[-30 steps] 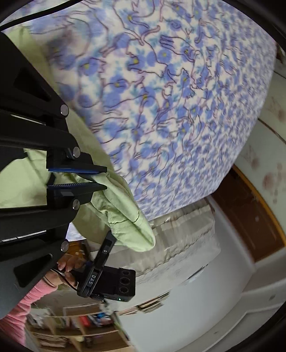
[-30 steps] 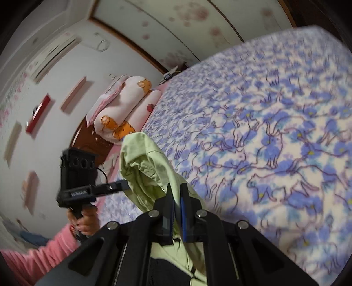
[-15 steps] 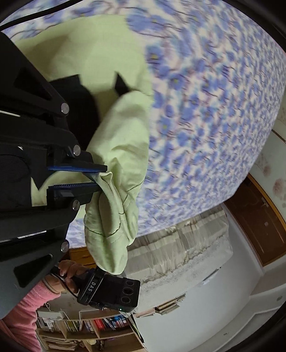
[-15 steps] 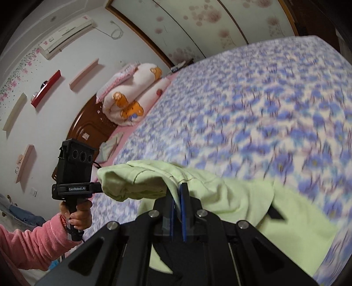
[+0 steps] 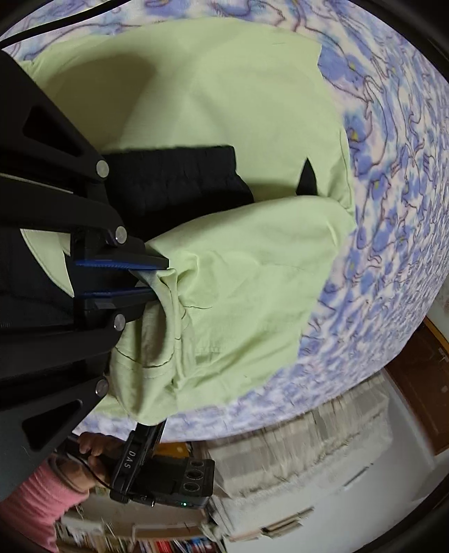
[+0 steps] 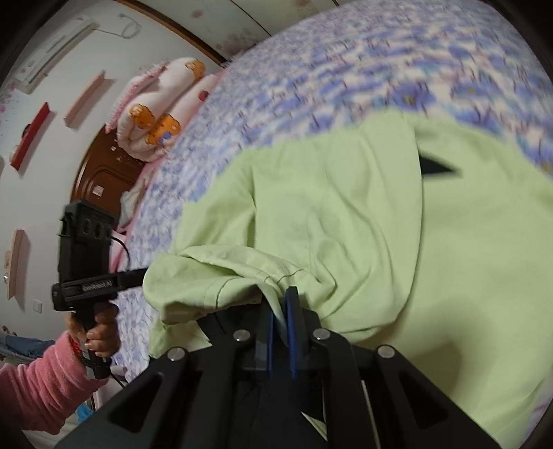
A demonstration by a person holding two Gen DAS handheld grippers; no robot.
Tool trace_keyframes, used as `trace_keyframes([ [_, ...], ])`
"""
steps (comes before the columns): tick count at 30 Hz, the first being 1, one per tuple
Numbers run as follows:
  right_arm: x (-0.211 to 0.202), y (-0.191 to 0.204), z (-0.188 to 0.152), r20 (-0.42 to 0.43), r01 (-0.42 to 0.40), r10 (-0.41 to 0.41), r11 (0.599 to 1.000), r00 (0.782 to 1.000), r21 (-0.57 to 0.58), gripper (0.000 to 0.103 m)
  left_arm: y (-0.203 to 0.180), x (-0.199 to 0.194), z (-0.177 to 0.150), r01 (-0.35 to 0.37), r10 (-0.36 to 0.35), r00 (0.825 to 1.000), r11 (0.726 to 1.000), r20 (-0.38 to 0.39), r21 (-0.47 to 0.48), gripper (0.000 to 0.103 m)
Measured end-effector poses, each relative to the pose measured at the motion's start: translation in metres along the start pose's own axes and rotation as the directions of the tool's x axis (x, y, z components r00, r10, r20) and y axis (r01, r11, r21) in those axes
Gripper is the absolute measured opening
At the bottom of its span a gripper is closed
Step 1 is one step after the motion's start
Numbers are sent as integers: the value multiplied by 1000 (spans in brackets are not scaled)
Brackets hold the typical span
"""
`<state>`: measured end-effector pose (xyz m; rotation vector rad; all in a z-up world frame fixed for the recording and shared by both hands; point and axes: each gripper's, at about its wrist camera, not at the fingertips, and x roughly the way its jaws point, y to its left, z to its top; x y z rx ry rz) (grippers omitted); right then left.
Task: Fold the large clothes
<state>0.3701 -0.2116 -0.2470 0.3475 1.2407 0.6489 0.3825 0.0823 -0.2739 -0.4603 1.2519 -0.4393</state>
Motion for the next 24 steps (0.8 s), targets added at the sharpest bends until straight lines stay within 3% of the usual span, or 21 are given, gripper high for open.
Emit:
trace_keyframes([
  [5,12,4,-18,-10,82,-82,996,997,-33,9,-5,6,-9,-78,78,997,996,1,44,6],
  [9,20,13,-28,-32,184,-188,978,982,-98,10,-16,8,-22,-166,163,986,980,34,106,8],
  [12,22,14,-39,-41,232,-237,967,971,-108,12,-17,8,-29,-169,167,986,979,23,116,9],
  [18,11,8,-52,-62,219,-222,975,973,-47,27,-17,-1,-36,-185,185,983,979,3,84,13],
  [20,6,6,-55,-98,214,-214,977,972,-12,37,-21,-4,-37,-205,208,978,976,-30,73,41],
  [21,3,6,-56,-109,208,-206,978,972,5,38,-22,-7,-39,-201,205,978,977,-50,64,64],
  [24,-9,8,-60,-112,202,-197,979,974,31,39,-29,-23,-48,-179,183,982,981,-53,78,65],
])
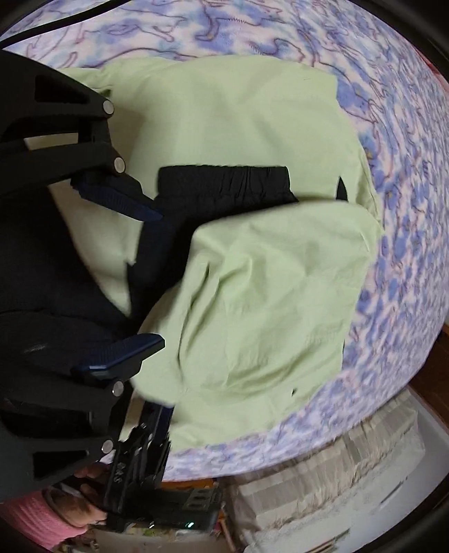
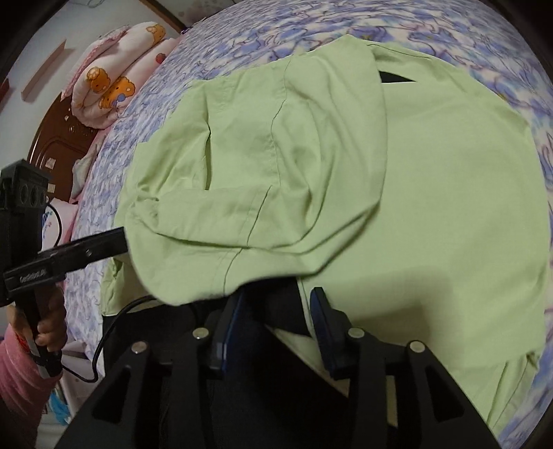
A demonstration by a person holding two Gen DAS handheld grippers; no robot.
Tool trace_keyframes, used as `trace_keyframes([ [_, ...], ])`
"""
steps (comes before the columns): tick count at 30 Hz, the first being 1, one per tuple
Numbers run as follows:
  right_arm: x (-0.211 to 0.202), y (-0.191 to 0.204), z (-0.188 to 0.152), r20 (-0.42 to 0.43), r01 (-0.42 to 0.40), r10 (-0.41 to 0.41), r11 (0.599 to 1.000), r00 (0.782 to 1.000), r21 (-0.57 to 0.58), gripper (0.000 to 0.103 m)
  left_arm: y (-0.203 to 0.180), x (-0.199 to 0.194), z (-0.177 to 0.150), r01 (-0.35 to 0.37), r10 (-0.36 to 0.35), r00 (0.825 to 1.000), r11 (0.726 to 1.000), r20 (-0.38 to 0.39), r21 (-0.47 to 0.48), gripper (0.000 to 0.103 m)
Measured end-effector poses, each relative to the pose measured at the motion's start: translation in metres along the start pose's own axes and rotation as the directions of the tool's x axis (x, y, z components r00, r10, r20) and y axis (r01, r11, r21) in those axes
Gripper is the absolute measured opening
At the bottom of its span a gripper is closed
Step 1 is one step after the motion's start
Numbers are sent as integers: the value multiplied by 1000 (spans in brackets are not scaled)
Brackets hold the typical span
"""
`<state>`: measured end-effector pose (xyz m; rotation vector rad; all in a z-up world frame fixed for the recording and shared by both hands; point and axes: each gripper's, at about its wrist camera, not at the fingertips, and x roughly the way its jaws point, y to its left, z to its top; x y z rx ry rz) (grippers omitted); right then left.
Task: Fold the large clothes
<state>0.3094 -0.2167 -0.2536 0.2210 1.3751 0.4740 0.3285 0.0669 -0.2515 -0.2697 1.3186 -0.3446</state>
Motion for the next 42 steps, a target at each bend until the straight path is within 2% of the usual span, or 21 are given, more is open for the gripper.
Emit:
trace_keyframes([
  [3,-14,7,-4,-10,8,-8,1000,1000,1,39,-12,-17,-8,-50,50,998,999,-27,12,65],
  [9,-46,32,-2,3,-19,19,998,1000,60,39,-38,-57,-18,-28,25,996,999,-91,-32,65],
  [13,-61,50,2,69,-58,52,994,996,90,39,-64,-73,-18,-14,14,999,1000,-36,-7,65],
  [16,-54,57,6,85,-46,38,994,996,95,38,-76,-64,-10,-32,32,999,999,14,-11,65],
  [18,-45,60,10,93,-26,18,996,995,86,28,-79,-49,-1,-33,34,999,999,27,-33,65],
  [19,-37,60,12,99,-23,15,997,995,78,17,-78,-41,4,-30,31,999,999,29,-44,59],
  [20,-31,59,14,100,-21,13,997,995,77,13,-77,-28,10,-33,35,999,998,28,-61,55],
  [22,-16,55,16,108,-26,17,996,994,84,10,-71,-7,18,-43,45,999,995,22,-95,38],
  [23,-11,53,17,114,-34,24,996,993,87,5,-67,4,20,-49,50,999,992,13,-117,34],
  [25,3,49,19,126,-54,42,994,991,93,2,-59,23,23,-48,48,999,989,-5,-141,23],
  [30,36,44,23,86,-58,51,995,995,80,2,-45,57,14,-108,99,992,986,-75,-127,17],
  [32,45,41,22,68,-61,56,996,996,72,1,-38,65,9,-127,118,990,985,-80,-121,12],
  [39,46,21,22,62,-101,97,992,993,69,0,-14,66,5,-45,31,996,983,-78,-181,8],
  [42,42,17,21,56,-98,95,993,994,65,0,-12,66,5,-38,23,996,983,-85,-181,6],
])
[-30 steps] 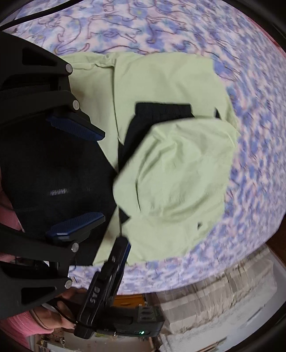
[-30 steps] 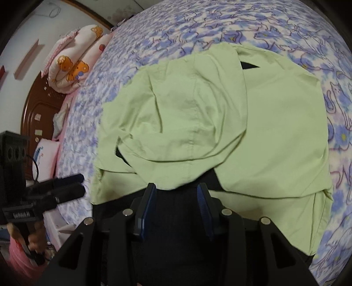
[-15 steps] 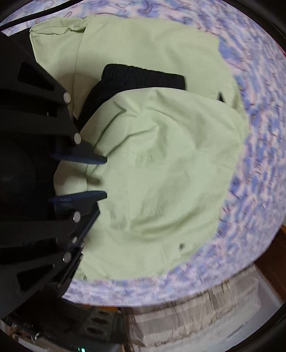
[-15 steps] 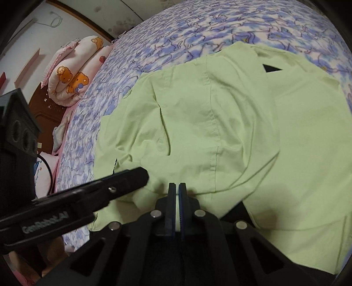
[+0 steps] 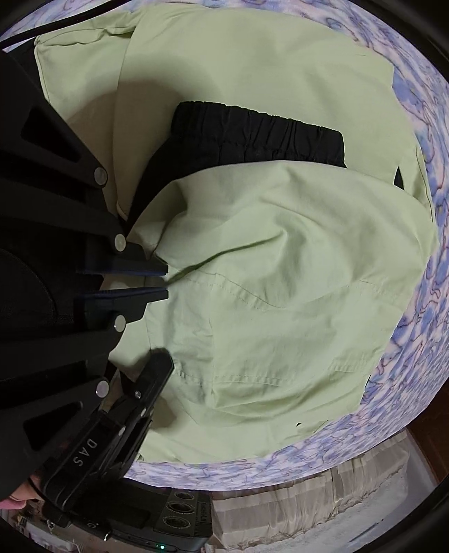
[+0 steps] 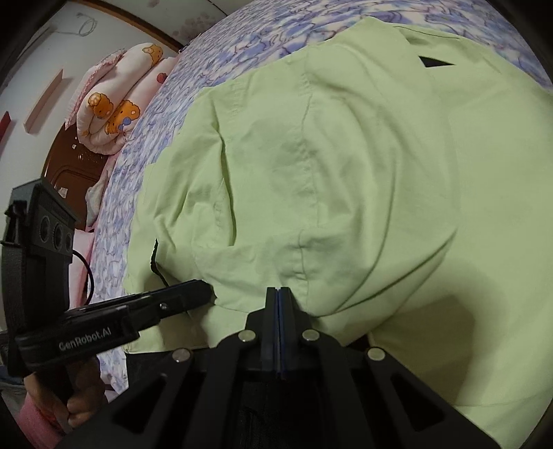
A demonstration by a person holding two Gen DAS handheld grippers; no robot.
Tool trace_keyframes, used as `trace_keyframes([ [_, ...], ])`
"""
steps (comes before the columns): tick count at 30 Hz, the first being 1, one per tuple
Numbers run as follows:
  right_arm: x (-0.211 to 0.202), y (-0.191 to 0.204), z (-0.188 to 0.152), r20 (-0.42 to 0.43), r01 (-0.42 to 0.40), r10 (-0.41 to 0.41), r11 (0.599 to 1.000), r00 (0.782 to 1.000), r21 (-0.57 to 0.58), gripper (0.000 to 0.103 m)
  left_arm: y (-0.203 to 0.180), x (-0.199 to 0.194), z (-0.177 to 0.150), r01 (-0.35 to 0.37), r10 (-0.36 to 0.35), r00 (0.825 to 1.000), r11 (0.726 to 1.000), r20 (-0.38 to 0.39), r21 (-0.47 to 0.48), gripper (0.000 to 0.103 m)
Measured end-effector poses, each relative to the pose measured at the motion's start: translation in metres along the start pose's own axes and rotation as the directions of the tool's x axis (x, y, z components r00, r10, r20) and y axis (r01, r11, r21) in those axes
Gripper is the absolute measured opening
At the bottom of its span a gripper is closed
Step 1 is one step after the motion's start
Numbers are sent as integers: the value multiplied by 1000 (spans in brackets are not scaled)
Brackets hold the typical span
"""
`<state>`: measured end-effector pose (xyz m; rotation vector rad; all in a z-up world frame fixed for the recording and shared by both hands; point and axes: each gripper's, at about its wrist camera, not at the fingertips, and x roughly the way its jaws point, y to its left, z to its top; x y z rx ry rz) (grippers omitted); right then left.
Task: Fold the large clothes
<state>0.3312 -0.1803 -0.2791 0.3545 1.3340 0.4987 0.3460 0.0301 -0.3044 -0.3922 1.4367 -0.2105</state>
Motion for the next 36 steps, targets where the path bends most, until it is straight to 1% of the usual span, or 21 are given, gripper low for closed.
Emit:
trace_keyframes([
  [1,-1,0,0,-2,0,0,1000,1000,-9,0,0,-2,-1,-4,4,1000,1000,3,5,6],
  [4,-7,-5,-1,4,22,-22,1000,1000,-9,0,6,-10,-3,-89,88,996,996,25,29,6],
  [5,-9,-8,-2,14,79,-79,997,997,-7,0,10,-13,-3,-132,132,991,991,32,23,6],
  [6,-11,-11,-3,18,130,-129,991,991,-13,0,15,-15,-4,-157,156,987,988,37,13,6],
  [7,-14,-17,-3,15,125,-125,992,992,-3,0,20,-16,-4,-159,158,987,987,36,4,6],
  [9,-20,-26,-4,30,128,-129,991,991,37,0,36,-19,-4,-174,175,984,984,29,-42,6],
  [10,-23,-31,-4,31,132,-133,990,991,49,0,43,-21,-4,-165,167,985,984,31,-61,6],
  [13,-32,-41,-4,23,129,-130,990,991,62,0,57,-29,-3,-107,112,993,987,38,-120,6],
  [14,-34,-42,-5,21,134,-136,989,991,67,0,57,-31,-3,-102,109,993,987,47,-126,6],
  [16,-40,-43,-2,12,156,-157,985,987,66,0,54,-39,-1,-128,136,988,985,66,-115,6],
  [18,-47,-43,2,8,165,-166,984,986,67,0,47,-51,3,-157,165,981,984,101,-82,6],
  [19,-51,-40,6,15,174,-175,983,984,65,0,42,-58,6,-158,166,978,985,129,-67,6],
  [21,-61,-28,19,66,182,-183,983,981,30,0,28,-73,15,-136,143,970,990,194,-46,6],
  [22,-65,-24,26,94,171,-172,985,981,17,0,24,-77,18,-122,127,968,992,218,-38,6],
  [24,-68,-14,42,154,144,-141,990,978,-5,0,11,-86,33,-82,81,954,997,290,-11,7],
  [26,-66,-1,62,230,115,-103,992,968,-41,0,-2,-83,53,-62,57,945,998,323,7,7],
  [27,-63,3,71,253,113,-96,992,963,-54,0,-9,-78,67,-58,49,941,998,333,17,6],
  [31,-37,24,111,327,108,-70,989,942,-100,0,-24,-61,100,-49,33,932,998,362,37,6],
  [32,-33,26,118,333,100,-60,990,941,-103,0,-29,-55,107,-47,29,931,998,363,42,6],
  [34,-20,30,133,336,65,-25,992,941,-109,0,-37,-42,122,-74,50,933,996,355,55,6],
  [36,-8,30,144,328,72,-34,992,944,-105,0,-43,-31,133,-99,68,933,992,353,72,6],
])
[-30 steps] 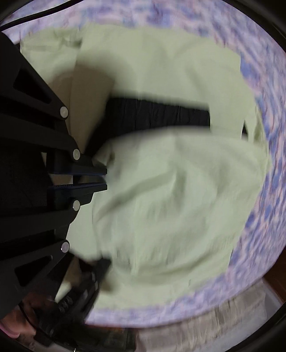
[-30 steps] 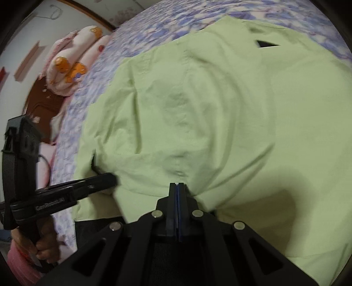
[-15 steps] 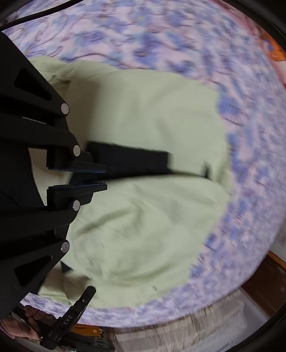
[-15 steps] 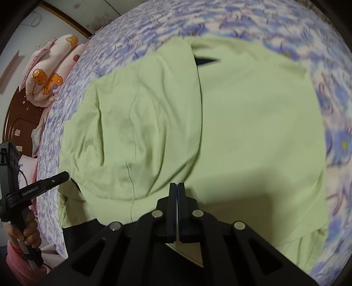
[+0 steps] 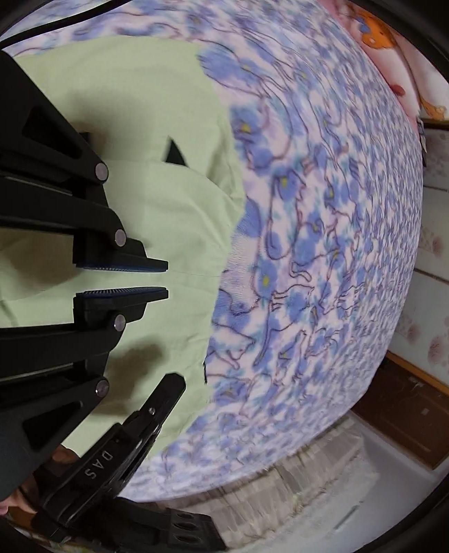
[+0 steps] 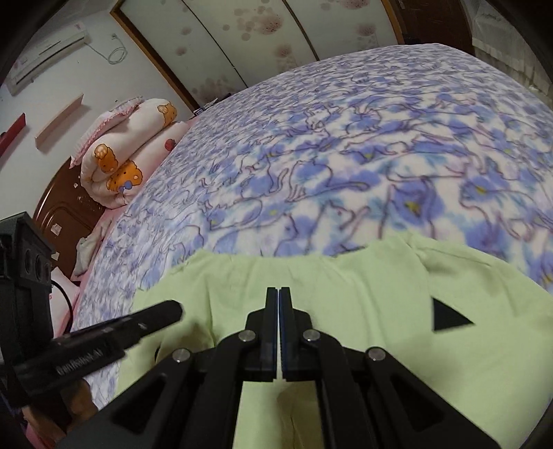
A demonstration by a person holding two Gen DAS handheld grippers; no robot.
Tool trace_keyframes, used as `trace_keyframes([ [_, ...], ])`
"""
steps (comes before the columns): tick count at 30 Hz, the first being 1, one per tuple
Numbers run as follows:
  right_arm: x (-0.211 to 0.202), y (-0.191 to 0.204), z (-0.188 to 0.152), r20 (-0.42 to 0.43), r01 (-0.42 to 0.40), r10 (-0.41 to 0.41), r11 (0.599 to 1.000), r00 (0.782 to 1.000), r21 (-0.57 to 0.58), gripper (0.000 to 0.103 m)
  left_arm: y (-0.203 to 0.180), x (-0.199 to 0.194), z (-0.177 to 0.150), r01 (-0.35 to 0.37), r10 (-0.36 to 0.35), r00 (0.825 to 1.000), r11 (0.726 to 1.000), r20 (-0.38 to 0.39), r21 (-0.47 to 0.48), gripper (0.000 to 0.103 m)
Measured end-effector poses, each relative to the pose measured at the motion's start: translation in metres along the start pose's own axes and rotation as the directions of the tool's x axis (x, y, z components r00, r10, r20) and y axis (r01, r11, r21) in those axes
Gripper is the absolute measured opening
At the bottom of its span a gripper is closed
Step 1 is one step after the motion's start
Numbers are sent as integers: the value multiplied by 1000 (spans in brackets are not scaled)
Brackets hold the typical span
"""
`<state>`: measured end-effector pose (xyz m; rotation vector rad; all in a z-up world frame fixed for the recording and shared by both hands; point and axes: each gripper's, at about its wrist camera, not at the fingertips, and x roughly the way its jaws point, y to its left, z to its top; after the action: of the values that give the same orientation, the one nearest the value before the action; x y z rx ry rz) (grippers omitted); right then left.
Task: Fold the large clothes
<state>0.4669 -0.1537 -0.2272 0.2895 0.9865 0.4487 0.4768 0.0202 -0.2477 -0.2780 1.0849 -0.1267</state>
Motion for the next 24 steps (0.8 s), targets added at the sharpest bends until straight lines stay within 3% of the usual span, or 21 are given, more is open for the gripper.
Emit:
trace_keyframes([
  [6,37,-21,4,-72,26,-21,997,997,67,0,4,40,18,-58,57,998,998,-20,-9,6],
  [13,27,-57,15,-25,131,-130,989,991,67,0,41,48,30,-70,71,997,996,13,-61,5],
  [17,12,-85,17,-16,124,-123,986,992,112,0,60,42,37,-174,179,982,982,57,-78,6],
  [18,10,-86,16,-17,129,-128,985,992,111,0,65,43,38,-186,190,981,979,47,-80,6],
  [21,6,-90,11,-16,247,-247,965,969,84,0,84,50,39,-195,196,981,974,3,-117,6],
  [24,6,-109,2,-35,225,-222,959,974,173,0,104,57,34,-173,168,985,968,-40,-184,6],
])
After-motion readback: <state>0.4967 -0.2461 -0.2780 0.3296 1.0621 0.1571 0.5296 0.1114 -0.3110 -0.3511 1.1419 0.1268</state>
